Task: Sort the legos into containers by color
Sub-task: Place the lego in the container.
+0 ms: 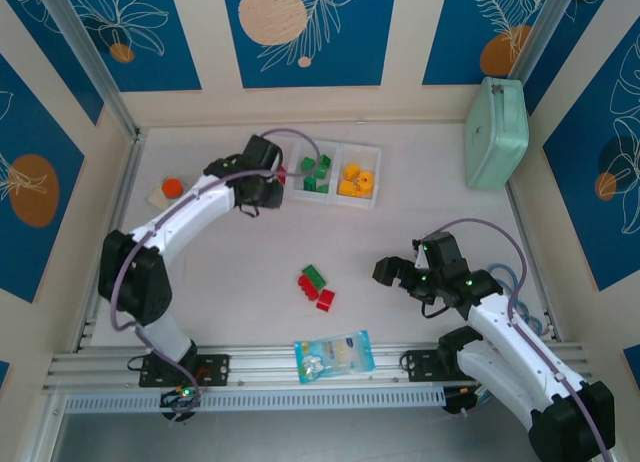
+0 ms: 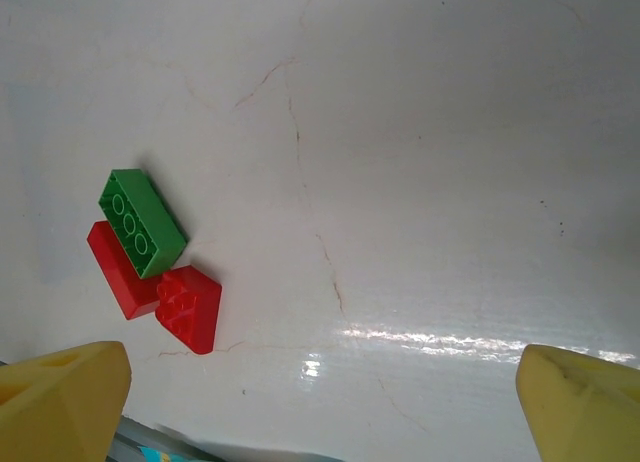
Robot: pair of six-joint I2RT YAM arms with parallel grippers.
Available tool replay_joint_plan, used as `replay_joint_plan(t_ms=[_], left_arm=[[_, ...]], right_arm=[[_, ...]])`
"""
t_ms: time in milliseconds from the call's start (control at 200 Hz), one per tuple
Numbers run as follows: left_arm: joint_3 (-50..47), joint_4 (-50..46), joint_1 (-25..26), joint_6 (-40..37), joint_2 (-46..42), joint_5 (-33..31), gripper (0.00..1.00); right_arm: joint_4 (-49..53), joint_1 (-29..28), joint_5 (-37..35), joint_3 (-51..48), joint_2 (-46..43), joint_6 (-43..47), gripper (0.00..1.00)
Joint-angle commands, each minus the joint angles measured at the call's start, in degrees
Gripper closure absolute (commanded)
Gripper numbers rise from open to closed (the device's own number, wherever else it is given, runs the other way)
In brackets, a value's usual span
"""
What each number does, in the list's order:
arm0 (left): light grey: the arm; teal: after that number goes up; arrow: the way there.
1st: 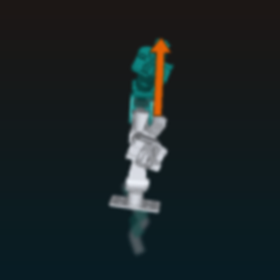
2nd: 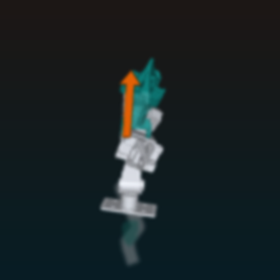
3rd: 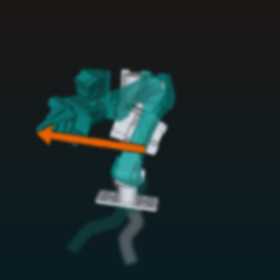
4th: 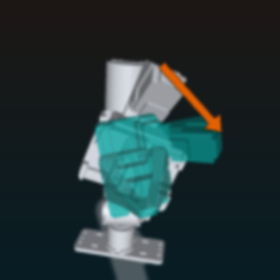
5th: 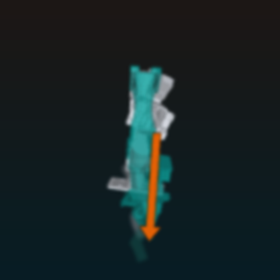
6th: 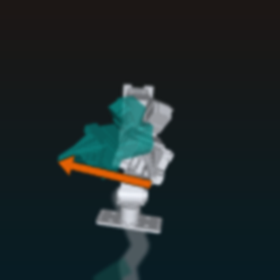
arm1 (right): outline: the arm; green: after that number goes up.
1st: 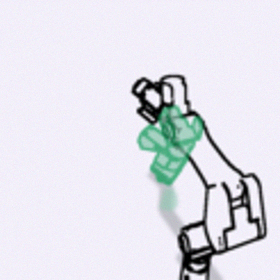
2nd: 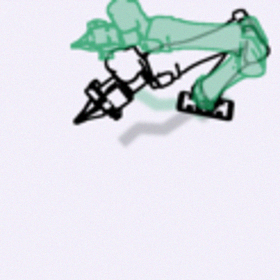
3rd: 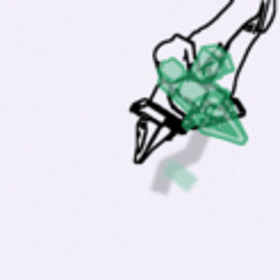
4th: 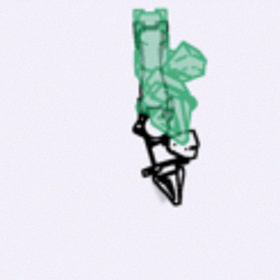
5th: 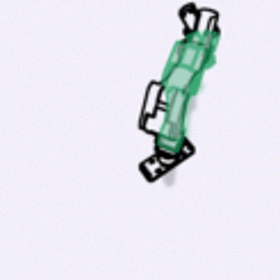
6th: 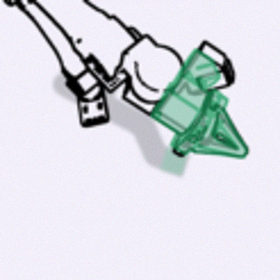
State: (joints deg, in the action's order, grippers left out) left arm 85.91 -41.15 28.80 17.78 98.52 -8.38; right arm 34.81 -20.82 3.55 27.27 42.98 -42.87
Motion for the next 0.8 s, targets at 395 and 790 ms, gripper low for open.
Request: replay_joint_plan(t_ms=[395,790], left_arm=[[26.20,3.45,-6.82,-1.11,27.91,0.99,0.85],[30.37,5.19,-9.40,-0.16,33.13,1.52,0.66]], right_arm=[[0.39,2.67,2.78,1.79,3.53,3.97,0.01],[1.58,2.89,3.75,4.70,8.19,6.30,0.01]])
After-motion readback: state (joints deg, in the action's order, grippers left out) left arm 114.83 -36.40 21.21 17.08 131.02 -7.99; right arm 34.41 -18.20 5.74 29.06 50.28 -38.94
